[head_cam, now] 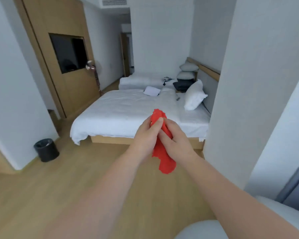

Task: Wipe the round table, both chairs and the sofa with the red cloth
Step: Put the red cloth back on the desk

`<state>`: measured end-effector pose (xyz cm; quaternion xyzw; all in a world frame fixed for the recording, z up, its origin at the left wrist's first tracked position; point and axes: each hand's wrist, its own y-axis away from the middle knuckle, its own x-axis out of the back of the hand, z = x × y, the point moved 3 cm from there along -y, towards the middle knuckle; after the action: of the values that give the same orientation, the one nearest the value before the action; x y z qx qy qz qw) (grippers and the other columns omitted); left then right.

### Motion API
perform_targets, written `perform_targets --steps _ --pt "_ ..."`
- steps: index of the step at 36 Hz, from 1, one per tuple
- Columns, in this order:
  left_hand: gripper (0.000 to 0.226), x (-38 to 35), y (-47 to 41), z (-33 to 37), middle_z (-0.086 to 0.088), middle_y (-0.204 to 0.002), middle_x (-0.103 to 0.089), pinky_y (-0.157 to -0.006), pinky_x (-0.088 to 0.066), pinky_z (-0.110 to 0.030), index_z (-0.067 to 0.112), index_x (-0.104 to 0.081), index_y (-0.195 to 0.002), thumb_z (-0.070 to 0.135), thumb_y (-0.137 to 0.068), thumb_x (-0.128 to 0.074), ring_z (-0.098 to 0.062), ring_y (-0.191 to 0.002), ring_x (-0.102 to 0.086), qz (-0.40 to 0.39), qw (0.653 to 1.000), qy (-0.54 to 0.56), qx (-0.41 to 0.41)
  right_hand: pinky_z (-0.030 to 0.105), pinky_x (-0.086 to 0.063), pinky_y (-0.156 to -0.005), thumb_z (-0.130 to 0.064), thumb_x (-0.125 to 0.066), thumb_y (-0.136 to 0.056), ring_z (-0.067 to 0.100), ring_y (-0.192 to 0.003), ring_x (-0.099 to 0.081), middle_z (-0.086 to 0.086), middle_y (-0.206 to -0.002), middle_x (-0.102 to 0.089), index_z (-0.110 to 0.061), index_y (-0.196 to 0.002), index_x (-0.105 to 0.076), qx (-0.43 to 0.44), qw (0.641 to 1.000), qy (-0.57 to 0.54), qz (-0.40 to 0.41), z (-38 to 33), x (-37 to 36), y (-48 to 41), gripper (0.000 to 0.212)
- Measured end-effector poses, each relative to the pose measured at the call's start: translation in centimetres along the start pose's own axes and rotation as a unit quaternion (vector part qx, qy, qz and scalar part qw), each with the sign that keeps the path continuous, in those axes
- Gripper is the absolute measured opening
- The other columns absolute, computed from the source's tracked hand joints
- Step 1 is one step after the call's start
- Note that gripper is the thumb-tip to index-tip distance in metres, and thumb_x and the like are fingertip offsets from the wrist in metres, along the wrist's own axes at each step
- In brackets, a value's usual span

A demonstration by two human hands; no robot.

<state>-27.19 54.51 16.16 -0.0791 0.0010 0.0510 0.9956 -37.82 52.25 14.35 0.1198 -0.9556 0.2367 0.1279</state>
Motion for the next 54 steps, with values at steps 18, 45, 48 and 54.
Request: perform_targets --steps 18,45,48,54 --pt "0.028 19.1 11.5 3.9 -0.002 -0.089 -0.065 -0.071 -0.051 -0.032 0.016 -0.065 -0.095 0.022 -0.100 -0.038 -0.018 -0.082 -0.061 0.308 0.897 -0.318 0.009 0.027 -0.044 -0.099 -0.006 -0.064 -0.079 0.007 -0.120 -0.049 -0.009 -0.132 -0.047 -0.033 -0.136 -0.051 0.073 0.939 0.041 -0.334 -6.3 -12.5 0.9 0.065" --pt "0.008 48.2 24.3 10.9 0.006 -0.085 -0.071 -0.075 -0.051 -0.027 0.027 -0.068 -0.089 0.023 -0.091 -0.060 -0.009 -0.078 -0.066 0.318 0.851 -0.416 0.051 0.022 -0.042 -0.057 0.002 -0.050 -0.077 0.012 -0.081 -0.055 -0.001 -0.110 -0.053 -0.020 -0.114 -0.060 0.093 0.948 -0.006 -0.305 -21.9 -41.5 -4.3 0.045" --pt "0.011 50.3 24.4 11.4 0.000 -0.085 -0.071 -0.073 -0.052 -0.028 0.023 -0.068 -0.090 0.025 -0.092 -0.057 -0.015 -0.079 -0.066 0.381 0.831 -0.404 0.031 0.031 -0.050 -0.069 -0.009 -0.054 -0.085 0.013 -0.085 -0.058 -0.002 -0.113 -0.050 -0.022 -0.136 -0.044 0.050 0.946 0.017 -0.320 -20.8 -44.3 -6.4 0.054" --pt "0.019 54.2 23.4 11.8 -0.007 -0.085 -0.067 -0.070 -0.049 -0.032 0.014 -0.064 -0.095 0.026 -0.096 -0.049 -0.019 -0.075 -0.061 0.493 0.772 -0.399 0.037 0.031 -0.050 -0.070 -0.043 -0.069 -0.084 0.023 -0.090 -0.063 0.008 -0.106 -0.066 -0.007 -0.108 -0.063 -0.041 0.922 -0.009 -0.386 -18.8 -50.2 -10.3 0.044"
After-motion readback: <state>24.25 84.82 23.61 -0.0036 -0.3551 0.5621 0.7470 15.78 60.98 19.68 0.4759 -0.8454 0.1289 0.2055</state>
